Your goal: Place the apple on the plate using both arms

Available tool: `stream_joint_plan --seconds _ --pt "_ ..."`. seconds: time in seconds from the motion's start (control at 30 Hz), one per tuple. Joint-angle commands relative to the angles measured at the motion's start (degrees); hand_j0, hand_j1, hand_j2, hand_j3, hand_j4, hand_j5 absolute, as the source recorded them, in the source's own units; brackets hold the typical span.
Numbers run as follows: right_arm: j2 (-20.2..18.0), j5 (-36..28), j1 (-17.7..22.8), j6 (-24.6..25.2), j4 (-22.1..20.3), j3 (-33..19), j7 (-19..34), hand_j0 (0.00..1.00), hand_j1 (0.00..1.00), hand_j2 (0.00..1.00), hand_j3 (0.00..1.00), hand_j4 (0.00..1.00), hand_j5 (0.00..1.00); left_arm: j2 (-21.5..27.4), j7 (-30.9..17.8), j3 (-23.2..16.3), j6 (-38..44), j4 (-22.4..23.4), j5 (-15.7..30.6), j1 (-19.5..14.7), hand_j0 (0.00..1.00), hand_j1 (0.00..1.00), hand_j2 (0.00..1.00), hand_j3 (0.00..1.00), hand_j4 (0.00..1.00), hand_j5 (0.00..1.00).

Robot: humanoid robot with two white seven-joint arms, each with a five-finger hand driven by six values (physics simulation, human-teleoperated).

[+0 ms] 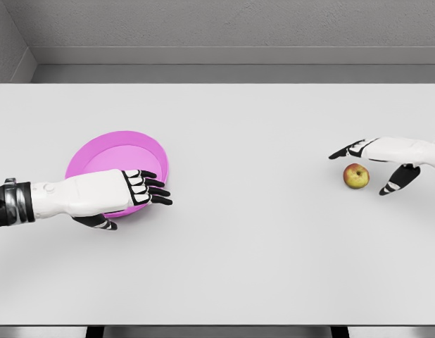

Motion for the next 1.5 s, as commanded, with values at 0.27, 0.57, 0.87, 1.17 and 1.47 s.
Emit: stream_joint_plan --seconds 0.27,0.57,0.87,1.17,1.47 --pt "0.6 1.7 0.0 0.1 0.9 0.0 0.0 1.0 1.0 1.0 1.0 1.0 1.0 0.0 0.0 0.0 0.1 0.0 0.4 0.0 1.0 1.0 1.0 1.0 1.0 1.0" --pt "1.2 2.4 0.0 0.1 1.3 0.7 0.0 1.0 1.0 1.0 1.0 1.0 1.0 0.0 0.0 0.0 0.1 0.0 0.4 0.1 1.0 1.0 1.0 1.0 1.0 1.0" --pt "1.8 2.4 -0.6 0.1 2.9 0.7 0.0 1.0 1.0 1.0 1.0 1.0 1.0 0.0 0.0 0.0 0.1 0.0 0.4 0.1 1.0 1.0 1.0 1.0 1.0 1.0" --pt "2.8 2.4 -1.1 0.1 3.9 0.6 0.0 1.0 1.0 1.0 1.0 1.0 1.0 0.0 0.0 0.0 0.1 0.0 0.4 0.1 1.0 1.0 1.0 1.0 1.0 1.0" --pt "2.9 2.5 -1.2 0.1 3.8 0.6 0.0 1.0 1.0 1.0 1.0 1.0 1.0 0.0 0.0 0.0 0.1 0.0 0.4 0.1 1.0 1.0 1.0 1.0 1.0 1.0"
